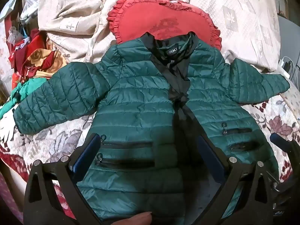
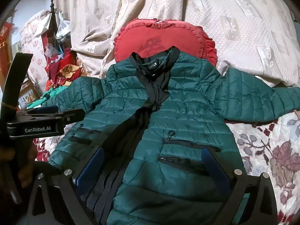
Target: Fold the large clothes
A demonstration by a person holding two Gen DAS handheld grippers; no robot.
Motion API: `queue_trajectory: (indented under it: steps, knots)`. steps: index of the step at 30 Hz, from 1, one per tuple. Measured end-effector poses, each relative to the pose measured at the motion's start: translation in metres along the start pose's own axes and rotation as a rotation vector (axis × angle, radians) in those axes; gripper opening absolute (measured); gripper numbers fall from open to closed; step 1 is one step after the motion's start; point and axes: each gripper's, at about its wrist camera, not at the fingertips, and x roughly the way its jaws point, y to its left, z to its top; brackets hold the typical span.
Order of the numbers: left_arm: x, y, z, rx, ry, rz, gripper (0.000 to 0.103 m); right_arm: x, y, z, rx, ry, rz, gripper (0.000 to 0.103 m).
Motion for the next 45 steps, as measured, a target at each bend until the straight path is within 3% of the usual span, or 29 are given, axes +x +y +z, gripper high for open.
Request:
queue_trajectory:
  steps: [18, 30, 45]
  knots:
    - [0.002, 0.0, 0.0, -0.015, 0.008, -0.006, 0.103, 0.001, -0.001, -0.002, 0.014, 0.004, -0.008, 0.103]
    - [-0.014, -0.002, 0.0, -0.015, -0.012, -0.021, 0.103, 0.019, -0.013, -0.008, 0.033, 0.052, -0.166, 0.103]
    - [-0.016, -0.008, -0.002, 0.023, -0.021, 0.002, 0.103, 0.017, -0.013, -0.009, 0.025, 0.046, -0.166, 0.103]
